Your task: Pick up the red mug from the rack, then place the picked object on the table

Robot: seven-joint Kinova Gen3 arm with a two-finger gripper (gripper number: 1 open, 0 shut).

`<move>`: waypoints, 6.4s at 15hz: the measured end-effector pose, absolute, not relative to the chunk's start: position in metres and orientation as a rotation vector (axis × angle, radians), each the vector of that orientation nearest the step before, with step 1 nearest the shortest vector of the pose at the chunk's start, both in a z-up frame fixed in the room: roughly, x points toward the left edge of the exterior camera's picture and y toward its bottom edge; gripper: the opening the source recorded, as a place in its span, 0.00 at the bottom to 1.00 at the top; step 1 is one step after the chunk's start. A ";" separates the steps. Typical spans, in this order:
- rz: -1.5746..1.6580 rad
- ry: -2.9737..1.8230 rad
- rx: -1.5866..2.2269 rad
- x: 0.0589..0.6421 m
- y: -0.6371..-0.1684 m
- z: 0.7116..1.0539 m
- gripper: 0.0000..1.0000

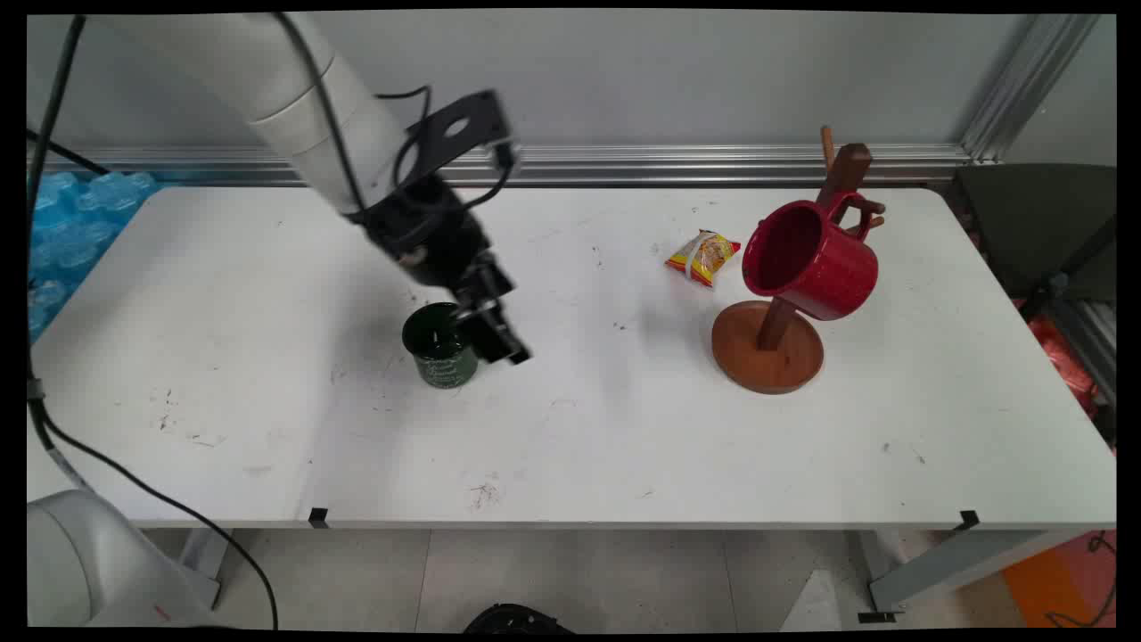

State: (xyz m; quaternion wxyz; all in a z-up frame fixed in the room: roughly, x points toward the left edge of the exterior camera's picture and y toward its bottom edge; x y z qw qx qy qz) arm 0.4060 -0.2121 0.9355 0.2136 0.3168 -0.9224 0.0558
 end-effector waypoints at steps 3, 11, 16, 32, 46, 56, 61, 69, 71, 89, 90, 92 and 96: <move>0.147 -2.467 0.841 0.381 -0.220 0.951 1.00; 0.113 -2.246 0.811 0.317 -0.249 0.978 1.00; 0.059 -2.142 0.846 0.279 -0.269 0.976 1.00; -0.034 -2.034 0.978 0.228 -0.313 0.936 1.00; -0.029 -2.037 0.999 0.230 -0.314 0.930 0.00; -0.078 -2.026 0.923 0.229 -0.286 0.959 0.00; -0.103 -2.043 0.886 0.233 -0.268 0.971 0.00; -0.045 -2.178 0.827 0.279 -0.257 0.979 0.00; -0.013 -2.233 0.816 0.298 -0.259 0.980 0.00; 0.347 -2.744 0.761 0.421 -0.341 0.954 0.00; 0.352 -2.781 0.745 0.423 -0.347 0.948 0.00; 0.353 -2.844 0.723 0.425 -0.357 0.934 0.00; 0.320 -2.949 0.696 0.425 -0.372 0.905 0.00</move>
